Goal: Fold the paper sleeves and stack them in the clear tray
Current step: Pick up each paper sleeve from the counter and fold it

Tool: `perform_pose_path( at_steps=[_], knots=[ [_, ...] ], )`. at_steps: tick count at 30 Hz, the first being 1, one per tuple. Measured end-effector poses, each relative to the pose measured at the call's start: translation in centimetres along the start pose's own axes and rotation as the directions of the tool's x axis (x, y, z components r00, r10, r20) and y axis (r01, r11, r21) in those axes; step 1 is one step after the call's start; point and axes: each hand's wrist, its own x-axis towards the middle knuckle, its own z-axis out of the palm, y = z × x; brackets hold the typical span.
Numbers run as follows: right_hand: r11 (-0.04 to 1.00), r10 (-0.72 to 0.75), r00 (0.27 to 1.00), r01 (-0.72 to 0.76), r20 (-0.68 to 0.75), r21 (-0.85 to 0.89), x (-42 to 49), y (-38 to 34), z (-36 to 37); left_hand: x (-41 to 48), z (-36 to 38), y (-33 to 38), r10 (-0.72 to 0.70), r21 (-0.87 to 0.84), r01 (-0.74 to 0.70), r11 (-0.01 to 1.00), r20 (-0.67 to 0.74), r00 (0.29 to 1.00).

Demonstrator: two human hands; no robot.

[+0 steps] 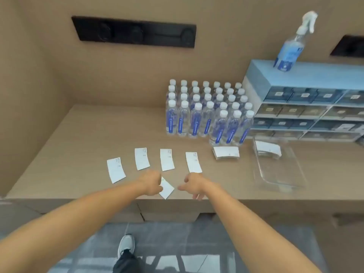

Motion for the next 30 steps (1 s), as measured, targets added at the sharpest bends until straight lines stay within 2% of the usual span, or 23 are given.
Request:
perform_pose_path(
  at_steps=[4, 7, 10, 13, 15, 19, 24, 27, 30],
  knots=[
    [0.988, 0.145, 0.988, -0.142, -0.053, 0.055, 3.1, -1.6, 3.8, 4.2, 0.4, -4.1, 0.051, -0.021, -0.052, 0.998, -0.036, 0.998],
    [0.958, 0.25, 0.958, -0.224, -0.14, 0.179, 5.7, -3.4, 6.6, 7.4, 0.3, -6.3, 0.118, -0.052, -0.122, 0.991, -0.085, 0.989],
    [0.873, 0.418, 0.866, -0.3, -0.274, 0.384, 7.1, -5.8, 9.4, 9.1, 0.8, -7.2, 0.169, -0.08, -0.17, 0.982, -0.017, 0.986],
    [0.79, 0.544, 0.77, -0.337, -0.333, 0.513, 8.0, -8.3, 11.2, 9.7, 1.2, -7.3, 0.188, -0.11, -0.184, 0.977, 0.035, 0.981],
    [0.726, 0.607, 0.717, -0.325, -0.342, 0.606, 8.5, -9.1, 12.0, 10.3, 1.5, -7.4, 0.15, -0.2, -0.14, 0.97, 0.037, 0.988],
    [0.519, 0.735, 0.618, -0.249, -0.278, 0.818, 9.0, -9.1, 12.2, 11.5, 1.1, -7.3, 0.103, -0.335, -0.074, 0.939, 0.068, 0.992],
    [0.34, 0.774, 0.605, -0.15, -0.187, 0.928, 8.2, -7.3, 10.2, 13.1, -1.3, -6.4, 0.055, -0.425, 0.005, 0.905, 0.129, 0.99],
    [0.227, 0.781, 0.608, -0.061, -0.144, 0.972, 7.7, -6.2, 7.4, 14.8, -4.3, -4.1, 0.114, -0.43, -0.065, 0.9, 0.09, 0.989],
    [0.16, 0.812, 0.568, 0.011, -0.138, 0.987, 7.6, -4.8, 3.7, 16.9, -7.2, -0.3, 0.191, -0.417, -0.161, 0.895, 0.031, 0.981]
  ],
)
